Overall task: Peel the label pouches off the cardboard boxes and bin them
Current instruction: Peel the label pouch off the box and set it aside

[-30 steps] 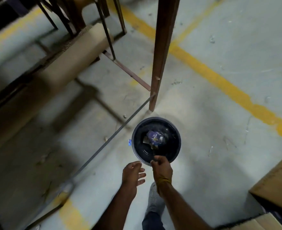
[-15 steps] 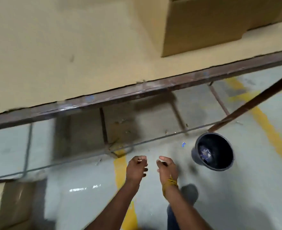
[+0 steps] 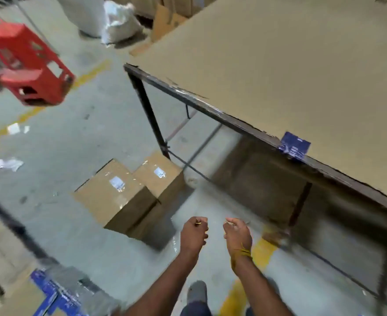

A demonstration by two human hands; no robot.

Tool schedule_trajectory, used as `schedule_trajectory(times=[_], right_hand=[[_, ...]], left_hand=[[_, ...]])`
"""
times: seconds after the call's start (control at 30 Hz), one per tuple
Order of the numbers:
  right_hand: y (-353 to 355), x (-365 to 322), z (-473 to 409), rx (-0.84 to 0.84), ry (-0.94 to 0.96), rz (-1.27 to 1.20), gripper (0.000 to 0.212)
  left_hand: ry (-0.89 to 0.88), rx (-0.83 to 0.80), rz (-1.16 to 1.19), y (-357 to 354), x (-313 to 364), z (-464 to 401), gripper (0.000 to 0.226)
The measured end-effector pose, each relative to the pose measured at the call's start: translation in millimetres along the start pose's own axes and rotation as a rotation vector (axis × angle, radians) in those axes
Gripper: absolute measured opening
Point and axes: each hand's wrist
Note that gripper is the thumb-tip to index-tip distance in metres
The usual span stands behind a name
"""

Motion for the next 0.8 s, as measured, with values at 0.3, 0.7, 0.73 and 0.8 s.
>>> schedule_trajectory(times=[0.3, 0.7, 0.73, 0.8], right_hand=[[-170.5, -74.4, 30.0, -0.34, 0.253, 0.304, 0.016], [-375.0, -69.7, -35.0, -0.571, 0.457, 0.588, 0.02], [-392.8, -68.3, -47.4, -0.572, 0.492, 0.628, 0.022], [-425.9, -63.7, -70.5, -0.58, 0.569, 0.7, 0.025]], left_hand=[[-0.05, 0.431, 0.091, 165.2, 22.5, -55.7, 0.013], [0.037, 0.757, -0.068, 299.5, -23.9, -203.8, 0.025], [0.039, 0.767, -0.1, 306.5, -28.2, -223.2, 0.028], [0.057, 0.777, -0.161, 318.2, -36.0, -258.8, 0.034]])
Point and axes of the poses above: each hand's wrist, its own z-axis away from the middle knuckle, its own y-axis out of the back of the hand, x = y × z, and after that the axes turned 2 degrees about x, right-handed
